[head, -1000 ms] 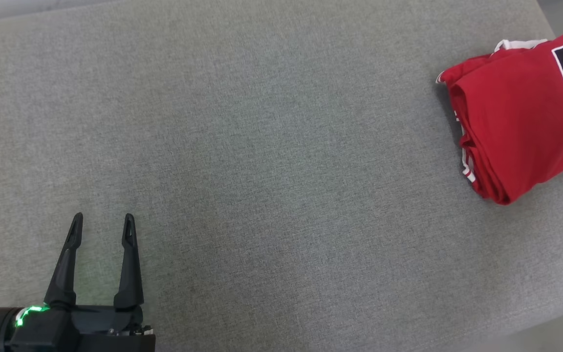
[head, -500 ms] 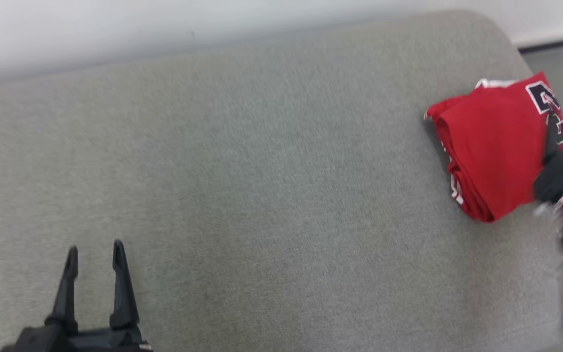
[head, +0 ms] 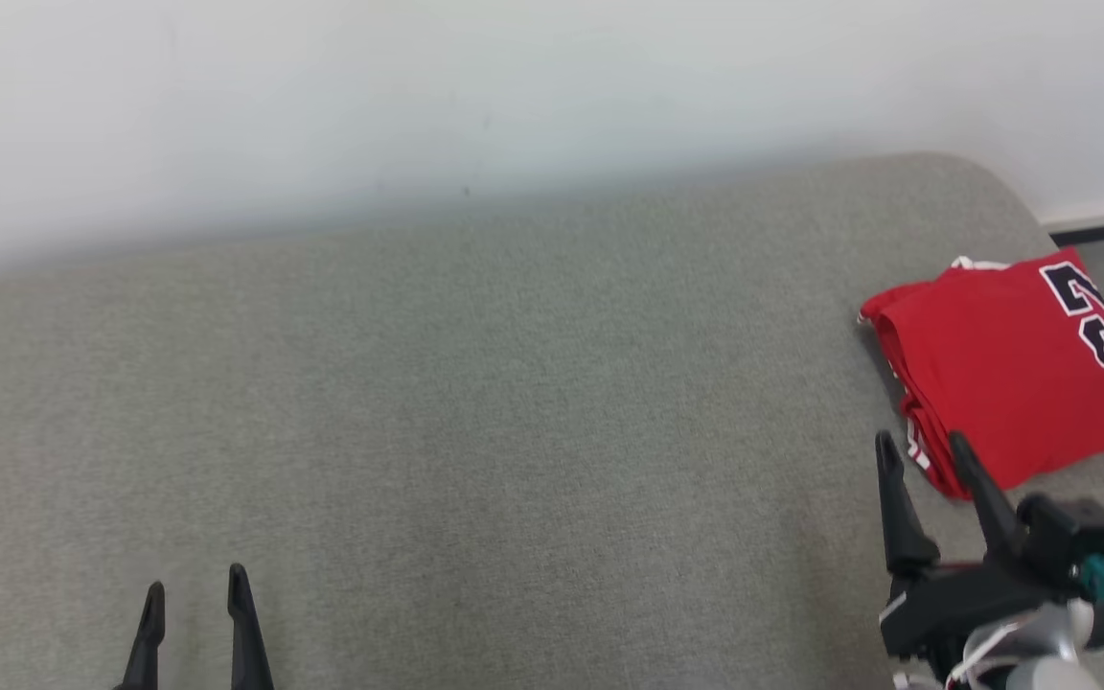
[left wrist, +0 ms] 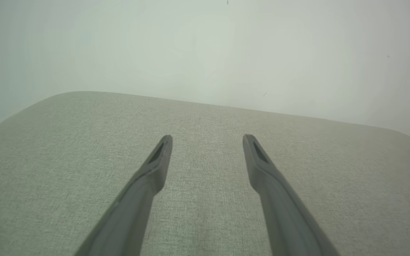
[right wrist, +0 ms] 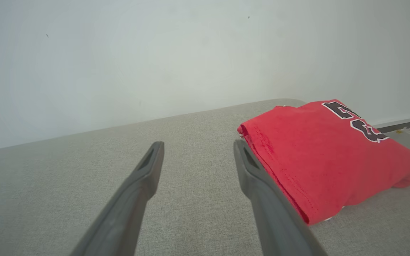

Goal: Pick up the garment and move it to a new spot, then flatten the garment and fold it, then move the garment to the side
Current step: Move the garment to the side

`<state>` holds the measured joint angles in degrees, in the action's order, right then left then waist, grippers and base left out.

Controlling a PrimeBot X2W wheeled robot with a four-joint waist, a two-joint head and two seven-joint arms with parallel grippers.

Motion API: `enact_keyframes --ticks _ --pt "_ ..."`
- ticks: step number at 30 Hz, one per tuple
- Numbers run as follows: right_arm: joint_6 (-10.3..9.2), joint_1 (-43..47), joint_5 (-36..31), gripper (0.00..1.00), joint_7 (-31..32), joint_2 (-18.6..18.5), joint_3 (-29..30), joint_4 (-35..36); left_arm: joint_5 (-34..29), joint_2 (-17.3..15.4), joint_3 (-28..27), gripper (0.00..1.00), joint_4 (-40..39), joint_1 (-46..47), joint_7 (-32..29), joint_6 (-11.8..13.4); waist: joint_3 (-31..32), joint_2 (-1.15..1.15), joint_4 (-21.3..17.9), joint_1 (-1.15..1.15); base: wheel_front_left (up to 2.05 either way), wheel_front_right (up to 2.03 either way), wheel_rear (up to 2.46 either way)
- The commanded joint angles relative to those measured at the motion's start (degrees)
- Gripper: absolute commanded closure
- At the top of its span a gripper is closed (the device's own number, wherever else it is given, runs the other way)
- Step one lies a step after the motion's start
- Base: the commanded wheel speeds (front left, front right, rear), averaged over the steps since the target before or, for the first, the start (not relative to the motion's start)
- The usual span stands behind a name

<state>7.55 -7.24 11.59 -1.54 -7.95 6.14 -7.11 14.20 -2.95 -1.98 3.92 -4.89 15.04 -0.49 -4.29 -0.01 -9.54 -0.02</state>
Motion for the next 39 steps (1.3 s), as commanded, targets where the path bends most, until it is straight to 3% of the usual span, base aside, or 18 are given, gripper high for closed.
enact_keyframes --ticks 1,14,39 --pt "-0.12 1.6 0.0 0.0 -0.7 0.6 -0.6 0.8 0.6 0.1 0.0 0.0 0.3 -1.0 0.2 0.4 2.9 0.01 2.2 0.02 0.0 0.0 0.0" --pt "-0.12 6.8 -3.5 0.0 -2.2 4.1 -3.9 0.8 1.0 0.1 0.3 0.0 4.2 -2.6 0.2 2.9 5.6 0.01 3.1 0.02 0.0 0.0 0.0" --pt "-0.12 9.5 -4.8 0.0 -1.9 5.2 -5.5 0.1 -1.4 0.1 0.8 0.0 4.9 -4.3 0.2 3.2 6.4 0.01 4.0 0.02 0.0 0.0 0.0"
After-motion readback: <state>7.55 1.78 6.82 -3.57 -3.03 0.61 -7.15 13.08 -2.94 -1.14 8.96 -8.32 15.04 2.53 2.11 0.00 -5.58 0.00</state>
